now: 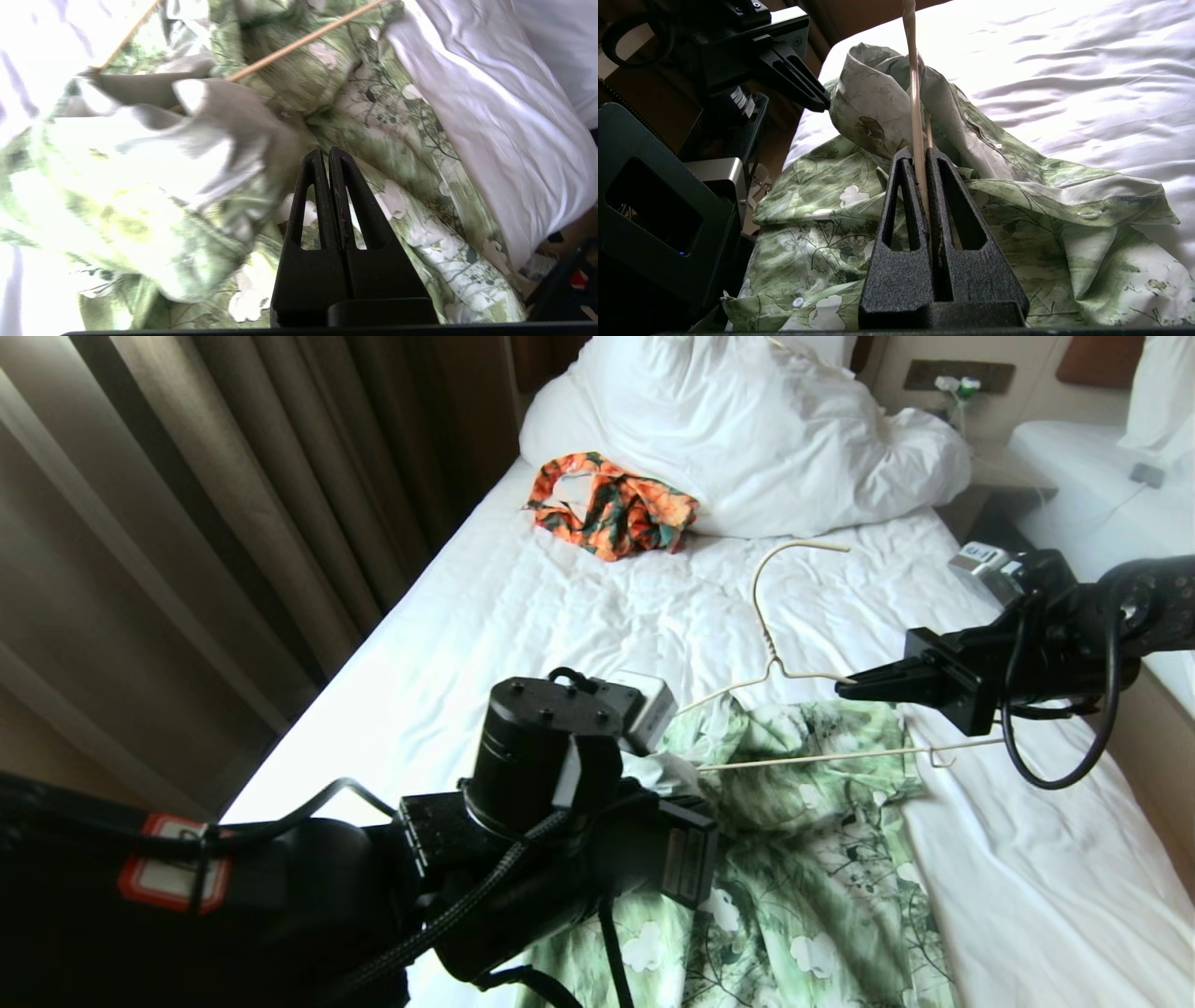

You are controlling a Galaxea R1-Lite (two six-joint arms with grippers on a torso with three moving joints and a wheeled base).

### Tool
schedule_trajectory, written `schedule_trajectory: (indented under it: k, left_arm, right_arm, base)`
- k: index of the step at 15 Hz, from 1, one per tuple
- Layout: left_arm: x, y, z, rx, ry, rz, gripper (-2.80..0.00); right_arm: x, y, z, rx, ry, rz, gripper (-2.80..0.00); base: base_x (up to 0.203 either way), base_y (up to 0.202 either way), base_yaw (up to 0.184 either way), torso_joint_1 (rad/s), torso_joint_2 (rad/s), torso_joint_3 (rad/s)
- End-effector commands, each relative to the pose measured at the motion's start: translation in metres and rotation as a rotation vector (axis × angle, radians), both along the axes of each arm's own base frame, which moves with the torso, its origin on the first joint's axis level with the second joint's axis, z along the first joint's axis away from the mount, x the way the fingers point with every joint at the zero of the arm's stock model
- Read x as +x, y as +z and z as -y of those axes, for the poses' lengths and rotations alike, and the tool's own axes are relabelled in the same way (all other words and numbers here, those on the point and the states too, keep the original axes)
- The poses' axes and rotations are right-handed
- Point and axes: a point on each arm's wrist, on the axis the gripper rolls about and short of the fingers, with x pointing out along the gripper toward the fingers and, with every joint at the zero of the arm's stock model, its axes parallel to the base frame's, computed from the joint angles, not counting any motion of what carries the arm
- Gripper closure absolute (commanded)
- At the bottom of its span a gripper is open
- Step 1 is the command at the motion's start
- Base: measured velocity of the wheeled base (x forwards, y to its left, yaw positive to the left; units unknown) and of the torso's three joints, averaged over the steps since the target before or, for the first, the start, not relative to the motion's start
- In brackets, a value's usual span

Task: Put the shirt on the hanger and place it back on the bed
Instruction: Hook one side of the shirt onto the hanger

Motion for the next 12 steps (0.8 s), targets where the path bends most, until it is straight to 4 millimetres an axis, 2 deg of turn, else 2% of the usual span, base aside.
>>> schedule_trajectory:
  k: [1, 3, 5, 6, 8, 11, 12]
  left_arm:
    - [0.001, -0.008, -0.020, -0.013, 0.059, 0.003, 0.00]
    - [0.007, -0.018, -0.035, -0.040, 0.135, 0.009, 0.00]
    - [0.003, -0.019, -0.055, -0.043, 0.194, 0.009, 0.00]
    - [0.002, -0.019, -0.064, -0.054, 0.224, 0.001, -2.80]
    - [-0.004, -0.018, -0.086, -0.097, 0.288, -0.027, -2.80]
    - [-0.015, -0.006, -0.111, -0.155, 0.331, -0.005, -2.80]
    - [-0.019, -0.011, -0.116, -0.151, 0.334, -0.024, -2.80]
  right_arm:
    - [0.001, -0.003, 0.000, 0.005, 0.005, -0.007, 0.00]
    - [0.002, -0.004, 0.000, 0.004, 0.005, -0.011, 0.00]
    - [0.003, -0.003, -0.002, 0.003, 0.009, -0.005, 0.00]
    - [0.002, -0.003, -0.002, 0.004, 0.010, -0.006, 0.00]
    - [0.003, -0.003, 0.000, 0.003, 0.004, -0.005, 0.00]
    - [0.003, -0.005, 0.000, 0.003, 0.004, -0.013, 0.00]
    - [0.004, -0.007, -0.001, 0.003, 0.004, -0.017, 0.00]
  base:
    - [0.000, 0.000, 0.000, 0.000, 0.00, 0.000]
    - [0.000, 0.000, 0.000, 0.000, 0.00, 0.000]
    - [0.000, 0.000, 0.000, 0.000, 0.00, 0.000]
    - [0.000, 0.000, 0.000, 0.000, 0.00, 0.000]
    - [0.000, 0.000, 0.000, 0.000, 0.00, 0.000]
    - [0.000, 0.000, 0.000, 0.000, 0.00, 0.000]
    - [0.000, 0.000, 0.000, 0.000, 0.00, 0.000]
